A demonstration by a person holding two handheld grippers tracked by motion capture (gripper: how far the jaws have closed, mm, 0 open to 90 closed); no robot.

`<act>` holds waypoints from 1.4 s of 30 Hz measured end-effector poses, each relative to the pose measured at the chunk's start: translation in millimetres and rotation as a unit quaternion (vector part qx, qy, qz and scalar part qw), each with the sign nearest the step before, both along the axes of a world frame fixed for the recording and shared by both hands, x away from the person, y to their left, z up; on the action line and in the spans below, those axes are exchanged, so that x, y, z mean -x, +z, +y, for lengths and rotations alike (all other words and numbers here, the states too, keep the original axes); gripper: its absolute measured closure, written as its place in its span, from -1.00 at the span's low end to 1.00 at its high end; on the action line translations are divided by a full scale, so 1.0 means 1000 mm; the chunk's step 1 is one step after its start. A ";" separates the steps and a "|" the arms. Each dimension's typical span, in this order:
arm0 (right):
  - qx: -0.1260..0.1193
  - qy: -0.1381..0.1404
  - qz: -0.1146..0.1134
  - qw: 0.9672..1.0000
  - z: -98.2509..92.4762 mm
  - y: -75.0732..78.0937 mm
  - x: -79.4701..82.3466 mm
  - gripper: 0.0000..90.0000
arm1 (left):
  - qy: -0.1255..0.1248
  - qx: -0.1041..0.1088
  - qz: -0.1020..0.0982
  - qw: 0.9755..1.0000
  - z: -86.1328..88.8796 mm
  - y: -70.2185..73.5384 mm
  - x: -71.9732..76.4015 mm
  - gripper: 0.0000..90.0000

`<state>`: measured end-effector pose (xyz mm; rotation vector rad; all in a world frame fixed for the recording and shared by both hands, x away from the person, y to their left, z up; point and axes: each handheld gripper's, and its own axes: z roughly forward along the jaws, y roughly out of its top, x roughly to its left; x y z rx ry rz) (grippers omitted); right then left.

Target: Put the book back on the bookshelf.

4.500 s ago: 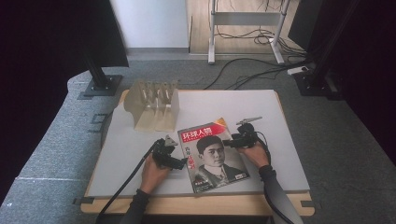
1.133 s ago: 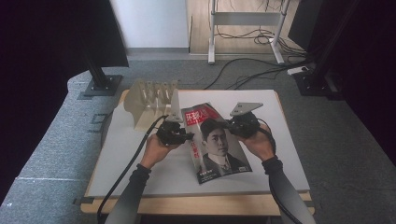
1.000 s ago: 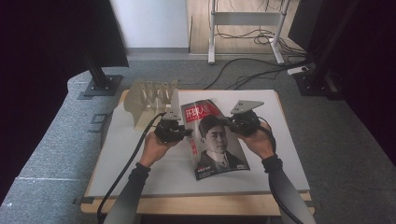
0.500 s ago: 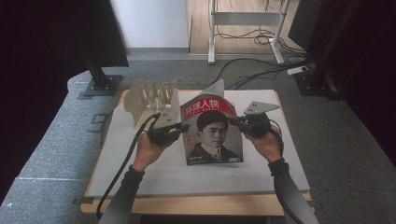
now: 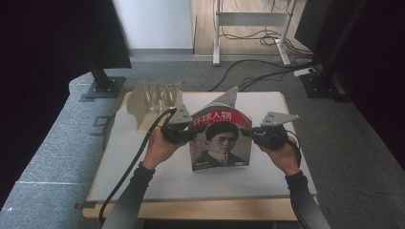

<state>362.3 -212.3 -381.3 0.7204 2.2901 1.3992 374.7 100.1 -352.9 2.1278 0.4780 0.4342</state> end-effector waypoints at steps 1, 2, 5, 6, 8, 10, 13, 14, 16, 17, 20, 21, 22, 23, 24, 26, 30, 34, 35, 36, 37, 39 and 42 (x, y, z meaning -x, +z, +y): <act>0.000 0.001 0.000 1.000 0.000 0.000 0.000 0.87 | 0.000 -0.009 0.001 1.000 -0.002 0.000 -0.001 0.60; 0.000 0.003 0.001 1.000 -0.001 0.000 0.000 0.86 | 0.000 -0.012 0.003 1.000 -0.003 0.000 -0.002 0.63; 0.002 0.002 0.005 1.000 -0.002 -0.001 0.000 0.82 | -0.009 -0.006 0.021 1.000 -0.001 0.001 -0.004 0.85; 0.005 -0.002 0.007 1.000 -0.002 -0.002 -0.001 0.79 | -0.013 -0.002 0.033 0.999 0.000 0.002 -0.006 0.89; 0.004 -0.015 0.011 1.000 -0.005 -0.004 -0.003 0.71 | -0.019 0.003 0.047 0.999 0.003 0.002 -0.009 0.92; 0.003 -0.027 0.018 0.999 -0.009 -0.007 -0.005 0.65 | -0.015 0.002 0.042 0.999 0.005 0.003 -0.009 0.93; 0.018 -0.045 0.022 0.999 -0.013 -0.015 -0.006 0.48 | -0.008 0.004 0.040 0.999 0.009 0.004 -0.011 0.93; 0.021 -0.053 0.022 0.998 -0.014 -0.019 -0.007 0.44 | -0.006 0.005 0.042 0.999 0.011 0.005 -0.012 0.93; 0.021 -0.064 0.028 0.997 -0.018 -0.025 -0.007 0.34 | -0.003 0.005 0.043 0.999 0.014 0.007 -0.012 0.93; 0.021 -0.071 0.031 0.997 -0.019 -0.028 -0.008 0.28 | 0.000 0.004 0.043 0.999 0.016 0.008 -0.012 0.93; 0.025 -0.085 0.041 0.995 -0.023 -0.038 -0.009 0.10 | 0.009 0.004 0.044 0.999 0.023 0.012 -0.012 0.93; 0.026 -0.089 0.045 0.995 -0.024 -0.041 -0.009 0.04 | 0.012 0.005 0.044 0.999 0.026 0.013 -0.012 0.93; 0.029 -0.093 0.049 0.994 -0.024 -0.045 -0.010 -0.01 | 0.014 0.007 0.044 0.999 0.029 0.015 -0.012 0.93; 0.033 -0.094 0.052 0.994 -0.025 -0.048 -0.010 -0.06 | 0.016 0.008 0.045 0.999 0.032 0.016 -0.012 0.93; 0.038 -0.094 0.053 0.993 -0.025 -0.052 -0.010 -0.11 | 0.019 0.011 0.046 0.999 0.035 0.017 -0.012 0.93; 0.038 -0.099 0.059 0.993 -0.026 -0.058 -0.010 -0.22 | 0.022 0.015 0.047 0.999 0.041 0.020 -0.011 0.93; 0.047 -0.109 0.064 0.991 -0.027 -0.073 -0.011 -0.41 | 0.033 0.019 0.047 0.998 0.053 0.025 -0.008 0.93; 0.056 -0.117 0.071 0.989 -0.027 -0.088 -0.010 -0.58 | 0.048 0.023 0.050 0.997 0.066 0.027 -0.006 0.94; 0.058 -0.117 0.073 0.989 -0.027 -0.090 -0.010 -0.62 | 0.052 0.022 0.051 0.997 0.070 0.028 -0.006 0.93; 0.058 -0.119 0.075 0.988 -0.027 -0.094 -0.010 -0.64 | 0.056 0.024 0.052 0.997 0.073 0.028 -0.005 0.93; 0.059 -0.122 0.076 0.988 -0.027 -0.096 -0.010 -0.66 | 0.061 0.025 0.053 0.996 0.077 0.029 -0.005 0.93; 0.057 -0.127 0.077 0.987 -0.027 -0.102 -0.009 -0.71 | 0.069 0.028 0.054 0.996 0.084 0.030 -0.004 0.93; 0.058 -0.138 0.078 0.986 -0.025 -0.110 -0.007 -0.72 | 0.082 0.031 0.053 0.995 0.095 0.032 -0.001 0.94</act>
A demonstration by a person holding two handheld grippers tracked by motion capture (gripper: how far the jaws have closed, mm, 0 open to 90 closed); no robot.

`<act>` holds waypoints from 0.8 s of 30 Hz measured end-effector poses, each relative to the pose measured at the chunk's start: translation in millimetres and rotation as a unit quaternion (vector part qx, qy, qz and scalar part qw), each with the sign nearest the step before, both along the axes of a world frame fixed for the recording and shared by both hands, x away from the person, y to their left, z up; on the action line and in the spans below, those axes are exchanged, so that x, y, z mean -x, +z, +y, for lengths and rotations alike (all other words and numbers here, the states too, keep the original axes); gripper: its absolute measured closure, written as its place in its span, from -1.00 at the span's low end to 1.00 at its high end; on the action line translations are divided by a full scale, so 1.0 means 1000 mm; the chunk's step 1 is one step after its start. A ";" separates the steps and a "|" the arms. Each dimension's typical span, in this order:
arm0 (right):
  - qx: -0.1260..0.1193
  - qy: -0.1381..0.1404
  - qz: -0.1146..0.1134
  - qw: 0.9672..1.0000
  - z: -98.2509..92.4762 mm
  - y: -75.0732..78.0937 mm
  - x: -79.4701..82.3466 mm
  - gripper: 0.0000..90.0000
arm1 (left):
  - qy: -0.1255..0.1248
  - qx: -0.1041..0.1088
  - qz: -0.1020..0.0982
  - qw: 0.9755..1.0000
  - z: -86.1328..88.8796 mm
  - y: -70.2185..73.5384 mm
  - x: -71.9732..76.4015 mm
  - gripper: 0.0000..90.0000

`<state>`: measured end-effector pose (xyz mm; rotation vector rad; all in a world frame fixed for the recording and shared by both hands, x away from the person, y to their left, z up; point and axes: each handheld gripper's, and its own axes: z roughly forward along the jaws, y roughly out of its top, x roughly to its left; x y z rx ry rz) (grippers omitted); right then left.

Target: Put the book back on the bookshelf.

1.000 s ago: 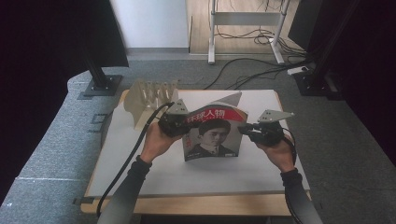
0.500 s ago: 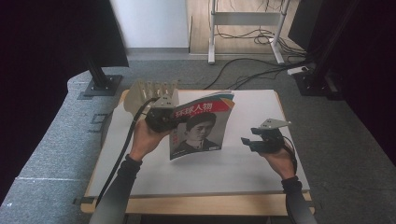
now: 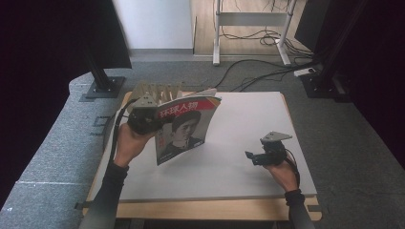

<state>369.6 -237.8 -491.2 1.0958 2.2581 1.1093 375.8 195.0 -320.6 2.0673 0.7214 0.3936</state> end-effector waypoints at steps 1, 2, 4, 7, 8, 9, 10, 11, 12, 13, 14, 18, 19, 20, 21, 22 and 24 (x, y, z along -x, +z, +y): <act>0.004 -0.001 0.001 1.000 0.001 -0.002 0.000 -0.73 | 0.004 -0.001 -0.001 1.000 0.003 0.001 0.001 0.94; 0.007 -0.001 0.002 1.000 0.001 -0.005 0.001 -0.74 | 0.009 0.000 -0.002 1.000 0.007 0.003 0.002 0.93; 0.010 -0.001 0.004 1.000 0.003 -0.010 0.002 -0.84 | 0.017 0.001 -0.005 1.000 0.013 0.005 0.004 0.93; 0.011 -0.004 0.005 1.000 0.004 -0.016 0.003 -0.92 | 0.030 0.005 -0.006 1.000 0.024 0.008 0.007 0.93; 0.013 -0.004 0.008 1.000 0.004 -0.019 0.003 -0.97 | 0.034 0.006 -0.007 0.999 0.028 0.008 0.008 0.93; 0.014 -0.005 0.011 1.000 0.005 -0.022 0.004 -1.00 | 0.039 0.008 -0.007 0.999 0.031 0.008 0.009 0.93; 0.016 -0.006 0.012 1.000 0.005 -0.024 0.004 -1.00 | 0.043 0.009 -0.007 0.999 0.035 0.008 0.010 0.93; 0.016 -0.005 0.014 1.000 0.005 -0.027 0.004 -1.00 | 0.047 0.010 -0.007 0.999 0.038 0.009 0.010 0.94; 0.016 -0.005 0.016 1.000 0.005 -0.029 0.005 -1.00 | 0.052 0.010 -0.006 0.999 0.042 0.008 0.011 0.93; 0.015 -0.006 0.018 1.000 0.005 -0.031 0.005 -1.00 | 0.058 0.011 -0.006 0.998 0.045 0.008 0.011 0.93; 0.016 -0.007 0.020 1.000 0.005 -0.033 0.005 -1.00 | 0.062 0.011 -0.004 0.998 0.049 0.008 0.012 0.93; 0.020 -0.008 0.028 0.999 0.005 -0.038 0.004 -1.00 | 0.083 0.014 -0.004 0.996 0.062 0.010 0.015 0.93; 0.019 -0.009 0.029 0.999 0.005 -0.039 0.004 -1.00 | 0.088 0.016 -0.004 0.996 0.067 0.010 0.016 0.93; 0.020 -0.010 0.031 0.999 0.005 -0.041 0.004 -1.00 | 0.091 0.018 -0.004 0.996 0.070 0.011 0.017 0.93; 0.021 -0.010 0.034 0.999 0.005 -0.042 0.003 -1.00 | 0.097 0.020 -0.004 0.995 0.074 0.011 0.018 0.93; 0.024 -0.010 0.039 0.999 0.005 -0.044 0.002 -1.00 | 0.102 0.022 -0.004 0.995 0.078 0.012 0.019 0.93; 0.028 -0.006 0.040 0.999 0.006 -0.044 0.002 -1.00 | 0.112 0.023 -0.005 0.993 0.086 0.013 0.021 0.93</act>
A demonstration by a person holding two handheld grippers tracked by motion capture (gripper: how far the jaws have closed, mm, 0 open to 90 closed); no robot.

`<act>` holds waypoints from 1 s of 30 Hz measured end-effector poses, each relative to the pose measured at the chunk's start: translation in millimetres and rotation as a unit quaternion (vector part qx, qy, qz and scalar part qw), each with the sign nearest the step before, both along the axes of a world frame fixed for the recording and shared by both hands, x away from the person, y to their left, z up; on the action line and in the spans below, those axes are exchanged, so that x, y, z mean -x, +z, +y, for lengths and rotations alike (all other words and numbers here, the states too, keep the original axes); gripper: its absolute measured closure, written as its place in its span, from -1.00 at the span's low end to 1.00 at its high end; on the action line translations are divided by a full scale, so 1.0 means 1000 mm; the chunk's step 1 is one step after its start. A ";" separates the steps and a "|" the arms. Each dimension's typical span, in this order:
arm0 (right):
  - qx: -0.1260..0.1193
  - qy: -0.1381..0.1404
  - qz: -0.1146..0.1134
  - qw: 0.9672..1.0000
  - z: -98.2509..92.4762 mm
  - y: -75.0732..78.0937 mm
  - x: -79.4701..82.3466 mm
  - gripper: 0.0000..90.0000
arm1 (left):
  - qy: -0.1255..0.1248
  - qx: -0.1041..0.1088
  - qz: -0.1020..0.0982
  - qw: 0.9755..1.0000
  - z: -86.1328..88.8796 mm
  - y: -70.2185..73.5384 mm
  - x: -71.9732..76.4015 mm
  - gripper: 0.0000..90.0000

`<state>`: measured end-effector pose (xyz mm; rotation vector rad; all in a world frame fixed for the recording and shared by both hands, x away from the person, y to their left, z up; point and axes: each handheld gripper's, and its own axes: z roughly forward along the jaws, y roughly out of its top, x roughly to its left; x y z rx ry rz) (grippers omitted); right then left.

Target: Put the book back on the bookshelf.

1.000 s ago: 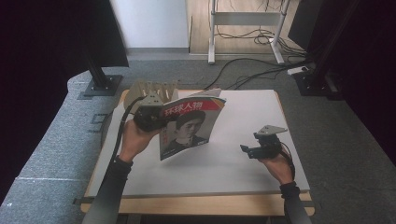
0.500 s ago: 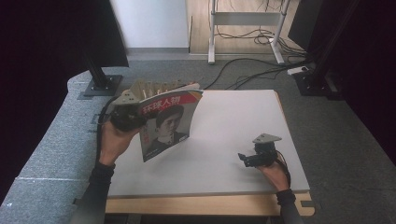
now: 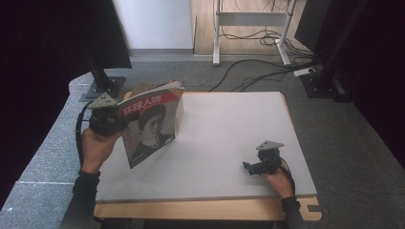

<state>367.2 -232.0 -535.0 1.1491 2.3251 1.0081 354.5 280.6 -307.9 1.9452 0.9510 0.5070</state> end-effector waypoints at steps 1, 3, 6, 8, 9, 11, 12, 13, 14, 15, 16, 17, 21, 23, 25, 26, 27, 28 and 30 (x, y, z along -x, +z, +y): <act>0.001 0.000 0.002 1.000 0.000 0.000 0.000 -1.00 | 0.005 0.001 0.000 1.000 0.004 0.000 0.001 0.93; 0.005 0.000 0.004 1.000 0.001 -0.001 0.000 -1.00 | 0.015 0.002 -0.001 1.000 0.012 0.002 0.003 0.93; 0.000 -0.001 0.010 1.000 0.001 -0.001 -0.001 -1.00 | 0.034 0.001 -0.002 0.999 0.023 0.004 0.005 0.93; 0.003 0.000 0.009 1.000 0.001 -0.001 -0.001 -1.00 | 0.046 0.000 -0.005 0.999 0.030 0.005 0.006 0.93; 0.002 0.000 0.009 1.000 0.001 -0.001 -0.001 -1.00 | 0.053 0.001 -0.006 0.999 0.034 0.005 0.006 0.93; 0.002 0.000 0.009 1.000 0.001 -0.001 -0.001 -1.00 | 0.064 0.001 -0.007 0.998 0.039 0.006 0.005 0.93; 0.002 0.000 0.009 1.000 0.001 -0.001 -0.001 -1.00 | 0.070 0.002 -0.007 0.998 0.042 0.006 0.004 0.93; 0.002 0.000 0.009 1.000 0.001 -0.001 -0.001 -1.00 | 0.073 0.002 -0.008 0.997 0.043 0.006 0.003 0.93; 0.002 0.000 0.009 1.000 0.001 -0.001 -0.001 -1.00 | 0.076 0.001 -0.007 0.997 0.044 0.006 0.002 0.93; 0.002 0.000 0.009 1.000 0.001 -0.001 -0.001 -1.00 | 0.080 0.001 -0.008 0.997 0.046 0.006 0.000 0.93; 0.002 0.000 0.009 1.000 0.001 -0.001 -0.001 -1.00 | 0.084 0.001 -0.009 0.996 0.047 0.006 -0.002 0.93; 0.002 0.000 0.009 1.000 0.001 -0.001 -0.001 -1.00 | 0.087 0.003 -0.009 0.996 0.047 0.006 -0.004 0.93; 0.002 -0.001 0.009 1.000 0.001 -0.001 -0.001 -1.00 | 0.100 0.009 -0.011 0.995 0.048 0.005 -0.014 0.94; 0.002 -0.001 0.009 1.000 0.001 -0.001 -0.001 -1.00 | 0.106 0.008 -0.012 0.994 0.047 0.003 -0.020 0.93; 0.002 -0.001 0.009 1.000 0.001 -0.001 -0.001 -1.00 | 0.112 0.010 -0.014 0.994 0.046 0.001 -0.027 0.93; 0.002 0.000 0.008 1.000 0.001 -0.001 -0.002 -1.00 | 0.115 0.011 -0.015 0.993 0.046 -0.001 -0.030 0.93; 0.002 0.000 0.009 1.000 0.001 -0.001 -0.002 -1.00 | 0.117 0.013 -0.015 0.993 0.045 -0.002 -0.033 0.93; 0.002 -0.001 0.009 1.000 0.001 -0.001 -0.002 -1.00 | 0.120 0.013 -0.016 0.993 0.045 -0.003 -0.037 0.93; 0.002 0.000 0.010 1.000 0.001 -0.001 -0.002 -1.00 | 0.123 0.014 -0.016 0.992 0.044 -0.005 -0.044 0.93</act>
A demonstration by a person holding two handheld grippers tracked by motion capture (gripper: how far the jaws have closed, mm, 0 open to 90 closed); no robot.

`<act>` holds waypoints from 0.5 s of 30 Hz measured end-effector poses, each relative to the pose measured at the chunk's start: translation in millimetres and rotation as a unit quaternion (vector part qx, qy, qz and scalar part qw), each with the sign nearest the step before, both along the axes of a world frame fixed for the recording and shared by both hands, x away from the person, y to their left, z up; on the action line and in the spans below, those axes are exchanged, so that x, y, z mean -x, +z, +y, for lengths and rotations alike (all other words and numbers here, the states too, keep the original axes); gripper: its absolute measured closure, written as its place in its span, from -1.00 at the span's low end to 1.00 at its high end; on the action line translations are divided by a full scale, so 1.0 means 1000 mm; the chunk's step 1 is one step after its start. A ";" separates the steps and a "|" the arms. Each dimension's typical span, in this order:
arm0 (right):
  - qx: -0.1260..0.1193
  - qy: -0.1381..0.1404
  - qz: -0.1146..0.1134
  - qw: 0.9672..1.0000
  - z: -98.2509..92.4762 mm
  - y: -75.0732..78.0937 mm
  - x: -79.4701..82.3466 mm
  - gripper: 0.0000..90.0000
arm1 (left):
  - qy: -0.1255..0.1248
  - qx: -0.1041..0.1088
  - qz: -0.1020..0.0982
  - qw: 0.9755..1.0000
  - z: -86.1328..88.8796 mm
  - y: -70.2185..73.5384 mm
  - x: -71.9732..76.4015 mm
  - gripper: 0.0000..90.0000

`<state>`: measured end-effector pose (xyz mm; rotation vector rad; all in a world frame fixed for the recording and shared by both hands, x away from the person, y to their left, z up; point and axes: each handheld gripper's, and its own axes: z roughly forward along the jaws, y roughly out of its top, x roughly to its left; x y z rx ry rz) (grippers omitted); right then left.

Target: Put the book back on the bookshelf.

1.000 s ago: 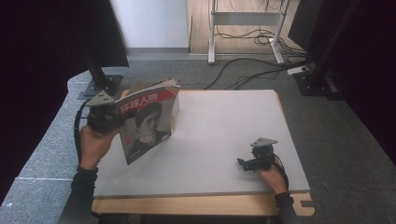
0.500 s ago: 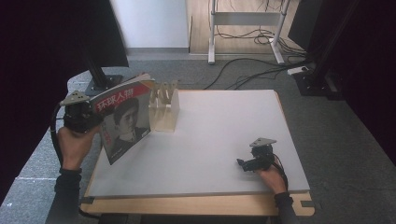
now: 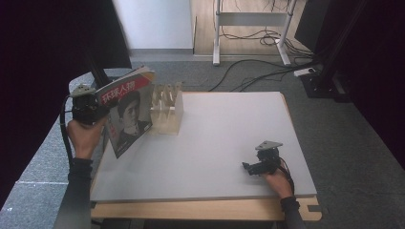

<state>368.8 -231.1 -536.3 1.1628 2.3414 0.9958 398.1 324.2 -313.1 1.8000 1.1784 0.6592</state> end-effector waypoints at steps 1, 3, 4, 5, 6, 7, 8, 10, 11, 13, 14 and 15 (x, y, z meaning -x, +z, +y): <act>0.000 0.001 0.000 1.000 0.000 0.000 0.000 -1.00 | 0.002 0.000 -0.002 1.000 -0.001 -0.001 -0.003 0.93; 0.000 0.000 0.000 1.000 0.000 0.000 0.000 -1.00 | 0.005 0.004 -0.003 1.000 -0.002 -0.004 -0.009 0.93; 0.000 0.000 0.000 1.000 0.000 0.000 0.000 -1.00 | 0.006 0.004 -0.003 1.000 -0.003 -0.006 -0.012 0.93; 0.000 0.000 0.000 1.000 0.000 0.000 0.000 -1.00 | 0.008 0.005 -0.004 1.000 -0.004 -0.007 -0.015 0.93; 0.000 0.000 0.000 1.000 0.000 0.000 0.000 -1.00 | 0.011 0.006 -0.007 1.000 -0.005 -0.009 -0.018 0.93; 0.000 0.000 0.001 1.000 0.000 0.000 0.000 -1.00 | 0.014 0.008 -0.008 1.000 -0.005 -0.010 -0.021 0.93; 0.000 0.000 0.000 1.000 0.000 0.000 0.000 -1.00 | 0.018 0.009 -0.011 1.000 -0.006 -0.012 -0.024 0.93; 0.000 0.000 0.000 1.000 0.000 0.000 0.000 -1.00 | 0.026 0.015 -0.017 0.999 -0.006 -0.014 -0.029 0.93; 0.000 0.000 0.000 1.000 0.000 0.000 0.000 -1.00 | 0.029 0.018 -0.022 0.999 -0.007 -0.015 -0.031 0.93; 0.000 0.000 0.000 1.000 0.000 0.000 0.000 -1.00 | 0.034 0.018 -0.030 0.999 -0.008 -0.018 -0.035 0.93; 0.000 0.000 0.000 1.000 0.000 0.000 0.000 -1.00 | 0.033 0.021 -0.034 0.999 -0.009 -0.019 -0.036 0.93; 0.000 0.001 0.000 1.000 0.000 0.000 0.000 -1.00 | 0.031 0.021 -0.037 0.999 -0.010 -0.020 -0.038 0.93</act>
